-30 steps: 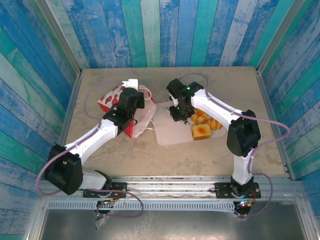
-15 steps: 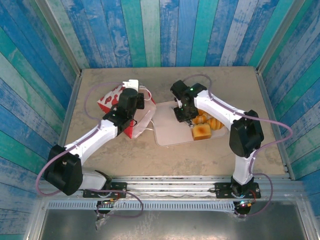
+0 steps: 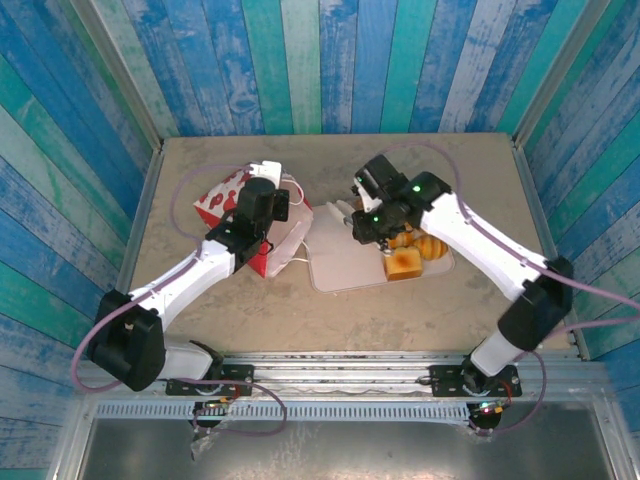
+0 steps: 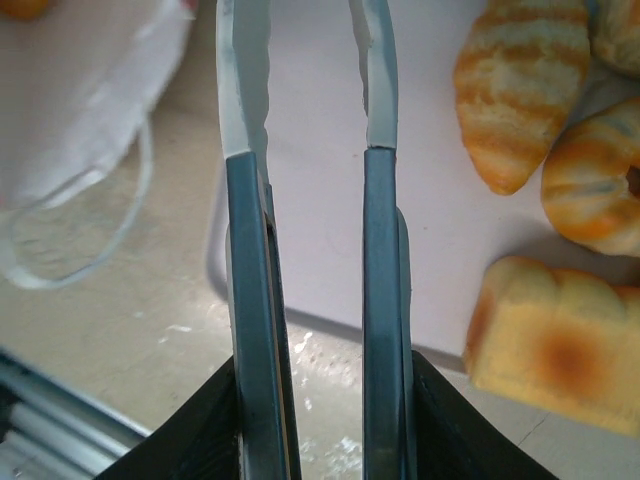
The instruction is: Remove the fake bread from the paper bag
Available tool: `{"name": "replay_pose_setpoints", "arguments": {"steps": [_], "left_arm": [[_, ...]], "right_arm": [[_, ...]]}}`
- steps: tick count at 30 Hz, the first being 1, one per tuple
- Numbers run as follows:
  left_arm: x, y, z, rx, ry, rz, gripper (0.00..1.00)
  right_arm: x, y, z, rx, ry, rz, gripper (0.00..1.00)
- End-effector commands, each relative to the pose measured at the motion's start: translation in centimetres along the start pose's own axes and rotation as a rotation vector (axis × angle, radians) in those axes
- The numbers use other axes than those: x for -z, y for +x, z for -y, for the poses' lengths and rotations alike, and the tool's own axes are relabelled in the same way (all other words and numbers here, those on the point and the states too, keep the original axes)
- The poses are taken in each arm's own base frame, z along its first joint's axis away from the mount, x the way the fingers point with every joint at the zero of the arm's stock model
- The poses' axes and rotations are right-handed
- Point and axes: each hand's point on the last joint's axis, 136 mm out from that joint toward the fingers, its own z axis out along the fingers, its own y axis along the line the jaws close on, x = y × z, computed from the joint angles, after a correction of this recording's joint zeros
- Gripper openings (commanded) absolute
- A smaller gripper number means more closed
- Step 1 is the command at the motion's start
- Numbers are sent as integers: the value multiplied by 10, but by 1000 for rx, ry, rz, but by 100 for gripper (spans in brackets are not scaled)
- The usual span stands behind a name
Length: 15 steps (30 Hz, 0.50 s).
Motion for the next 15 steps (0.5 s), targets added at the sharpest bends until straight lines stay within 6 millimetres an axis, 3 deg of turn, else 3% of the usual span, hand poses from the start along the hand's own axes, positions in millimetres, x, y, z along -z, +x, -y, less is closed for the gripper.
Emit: {"name": "replay_pose_setpoints", "arguments": {"steps": [1,7,10,15], "left_arm": [[17,-27,-4,-5,8,71,1],[12,-29,-1,-19,7,58,1],[10,-30,0,-21,10,61,1],[8,-31,5,-26,34,55,0]], "right_arm": [[27,8,-11,-36,-72,65,40],[48,25,-58,-41,-347,128,40],[42,29,-81,-39,-452,112,40],[15,29,-104,-41,-515,40,40]]}}
